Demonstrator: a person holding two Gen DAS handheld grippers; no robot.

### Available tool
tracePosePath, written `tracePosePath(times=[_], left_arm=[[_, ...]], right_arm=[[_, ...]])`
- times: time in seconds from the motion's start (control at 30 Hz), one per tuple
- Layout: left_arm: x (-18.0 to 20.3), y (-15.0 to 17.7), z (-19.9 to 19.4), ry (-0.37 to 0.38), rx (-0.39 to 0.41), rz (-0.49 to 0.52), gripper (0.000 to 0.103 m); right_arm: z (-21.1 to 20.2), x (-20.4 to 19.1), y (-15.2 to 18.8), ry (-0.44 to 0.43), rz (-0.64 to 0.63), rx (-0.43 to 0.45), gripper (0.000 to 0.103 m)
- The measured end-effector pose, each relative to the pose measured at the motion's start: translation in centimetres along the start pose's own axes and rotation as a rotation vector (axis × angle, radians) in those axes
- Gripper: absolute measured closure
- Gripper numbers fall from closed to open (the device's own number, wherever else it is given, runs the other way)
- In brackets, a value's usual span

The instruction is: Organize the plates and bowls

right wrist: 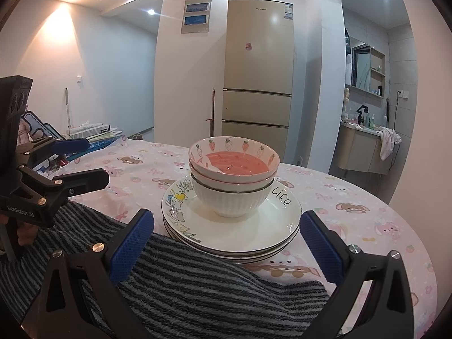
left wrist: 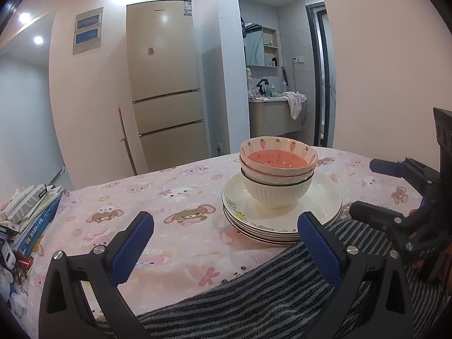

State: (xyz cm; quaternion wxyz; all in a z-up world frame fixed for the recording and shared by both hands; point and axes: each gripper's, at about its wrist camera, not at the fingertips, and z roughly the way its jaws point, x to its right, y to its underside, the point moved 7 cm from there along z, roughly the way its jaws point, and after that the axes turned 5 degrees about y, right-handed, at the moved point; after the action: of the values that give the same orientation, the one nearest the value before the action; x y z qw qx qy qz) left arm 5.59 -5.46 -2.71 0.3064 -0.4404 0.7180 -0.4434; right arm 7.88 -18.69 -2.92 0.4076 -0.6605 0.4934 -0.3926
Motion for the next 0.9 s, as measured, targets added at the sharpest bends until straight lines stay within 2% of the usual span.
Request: tracePosePath(times=[0.9], left_arm=[[0.35, -0.08, 0.15, -0.001, -0.014, 0.043, 0.000]], right_arm=[[0.18, -0.43, 0.04, 0.006, -0.011, -0.001, 0.000]])
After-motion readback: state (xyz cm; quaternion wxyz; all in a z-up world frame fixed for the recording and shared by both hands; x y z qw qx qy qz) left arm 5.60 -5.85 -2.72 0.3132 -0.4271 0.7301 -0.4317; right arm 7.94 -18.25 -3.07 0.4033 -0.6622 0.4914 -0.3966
